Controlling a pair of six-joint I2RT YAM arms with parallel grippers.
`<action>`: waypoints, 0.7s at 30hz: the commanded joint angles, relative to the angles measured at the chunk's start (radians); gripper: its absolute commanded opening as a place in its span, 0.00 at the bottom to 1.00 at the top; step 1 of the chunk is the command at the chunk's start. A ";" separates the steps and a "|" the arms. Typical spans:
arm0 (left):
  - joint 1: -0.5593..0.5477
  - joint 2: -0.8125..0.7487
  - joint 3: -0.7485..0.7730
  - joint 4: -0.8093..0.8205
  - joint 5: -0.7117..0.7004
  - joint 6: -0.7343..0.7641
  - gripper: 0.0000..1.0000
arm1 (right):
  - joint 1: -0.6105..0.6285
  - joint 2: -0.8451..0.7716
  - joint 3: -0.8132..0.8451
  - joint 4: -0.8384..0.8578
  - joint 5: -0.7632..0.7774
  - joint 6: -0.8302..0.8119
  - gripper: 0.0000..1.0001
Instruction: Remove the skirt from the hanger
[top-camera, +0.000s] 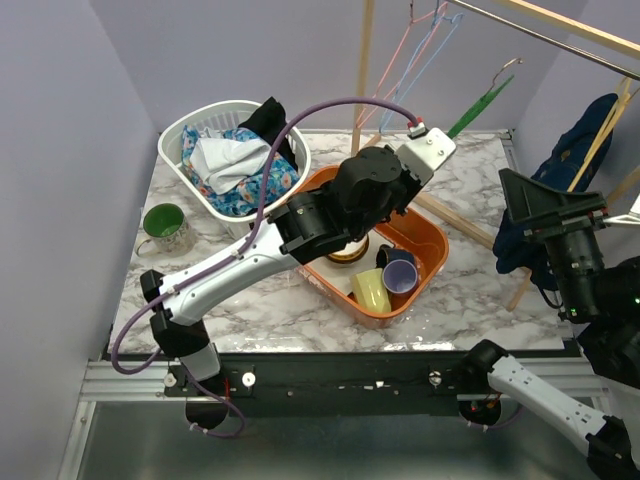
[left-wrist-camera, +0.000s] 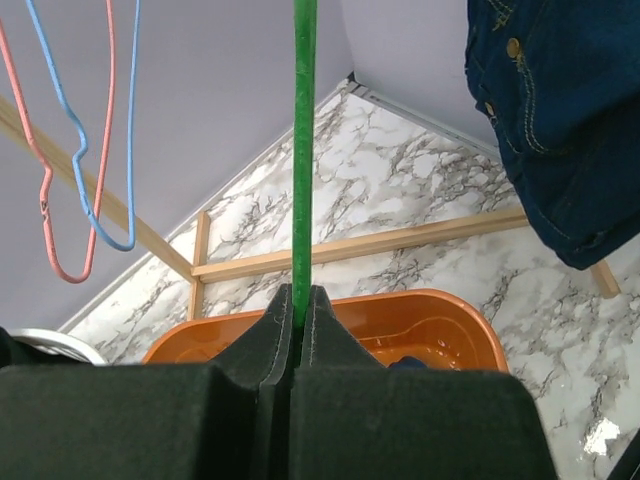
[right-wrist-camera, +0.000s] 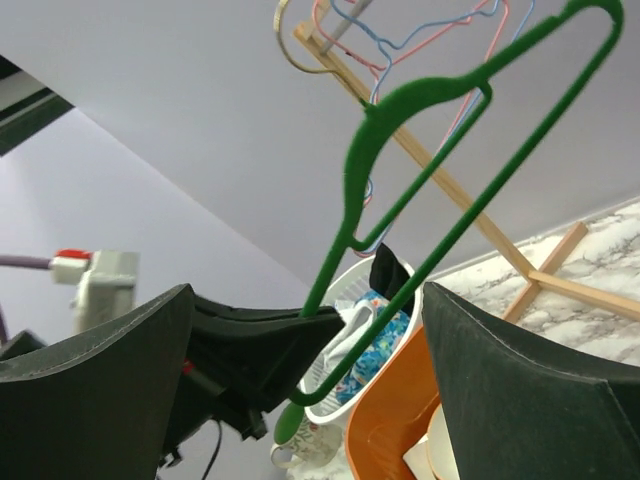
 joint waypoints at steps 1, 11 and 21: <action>0.059 0.048 0.094 -0.001 0.033 -0.090 0.00 | 0.000 -0.036 -0.001 0.000 -0.018 -0.040 1.00; 0.184 0.213 0.362 0.005 0.146 -0.146 0.00 | 0.000 -0.061 -0.015 -0.037 -0.045 -0.017 1.00; 0.234 0.284 0.324 0.175 0.224 -0.167 0.00 | -0.001 -0.061 0.019 -0.052 -0.055 -0.028 1.00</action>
